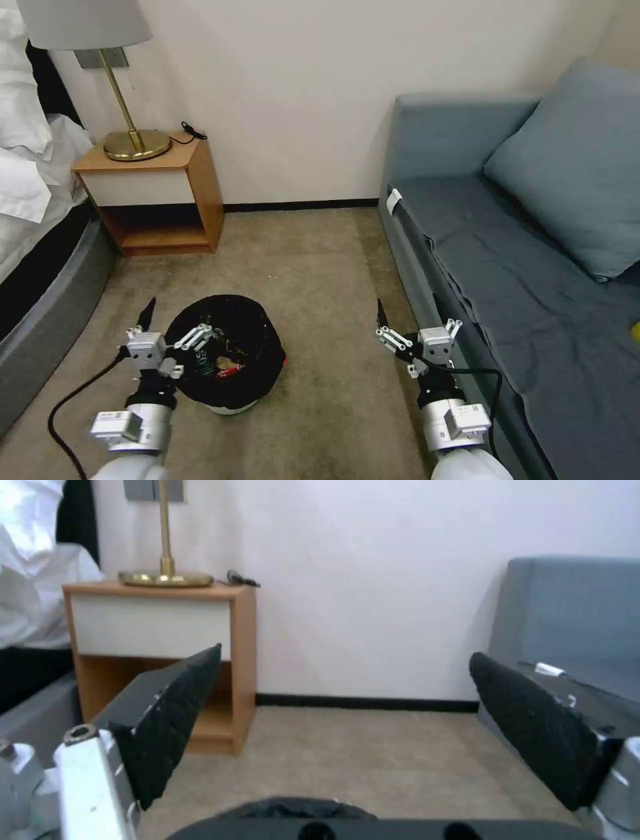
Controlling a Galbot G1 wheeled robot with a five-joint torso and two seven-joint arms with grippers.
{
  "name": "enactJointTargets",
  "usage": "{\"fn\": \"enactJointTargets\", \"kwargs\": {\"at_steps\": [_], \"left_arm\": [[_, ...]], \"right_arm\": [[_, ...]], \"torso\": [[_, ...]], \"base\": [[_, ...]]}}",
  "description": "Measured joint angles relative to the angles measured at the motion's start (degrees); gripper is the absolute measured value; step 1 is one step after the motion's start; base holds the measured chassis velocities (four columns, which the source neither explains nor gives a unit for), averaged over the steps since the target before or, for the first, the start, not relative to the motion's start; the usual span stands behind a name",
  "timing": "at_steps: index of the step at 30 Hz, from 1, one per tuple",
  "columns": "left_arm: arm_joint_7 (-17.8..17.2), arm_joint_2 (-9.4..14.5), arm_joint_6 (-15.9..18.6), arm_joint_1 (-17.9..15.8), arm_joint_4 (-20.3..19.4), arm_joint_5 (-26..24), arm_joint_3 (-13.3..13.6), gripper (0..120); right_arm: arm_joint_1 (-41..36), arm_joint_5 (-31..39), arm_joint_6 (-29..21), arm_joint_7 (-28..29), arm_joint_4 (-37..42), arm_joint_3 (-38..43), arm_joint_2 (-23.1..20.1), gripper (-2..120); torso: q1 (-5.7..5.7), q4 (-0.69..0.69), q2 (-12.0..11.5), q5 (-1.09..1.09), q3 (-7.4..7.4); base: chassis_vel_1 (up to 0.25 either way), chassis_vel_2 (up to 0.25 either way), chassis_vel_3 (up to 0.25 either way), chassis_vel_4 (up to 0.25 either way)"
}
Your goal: Pick up the trash bin, then pick up the garbage on the floor and place it into the trash bin.
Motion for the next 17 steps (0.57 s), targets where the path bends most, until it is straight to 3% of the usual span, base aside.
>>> {"fn": "enactJointTargets", "kwargs": {"at_steps": [8, 17], "left_arm": [[-4.4, -0.8, 2.4, 2.7, 0.4, 1.7, 5.0, 100], [-6.1, 0.1, 3.2, 4.4, 0.0, -0.5, 5.1, 100]], "right_arm": [[-0.9, -1.4, -2.5, 3.0, 0.1, 1.6, 6.1, 100], [-1.0, -2.1, -2.9, 3.2, -0.6, 2.7, 9.6, 100]], "torso": [[0.0, 0.01, 0.0, -0.01, 0.0], [0.0, 0.01, 0.0, -0.02, 0.0]], "base": [[0.0, 0.0, 0.0, 0.0], [0.0, 0.0, 0.0, 0.0]]}}
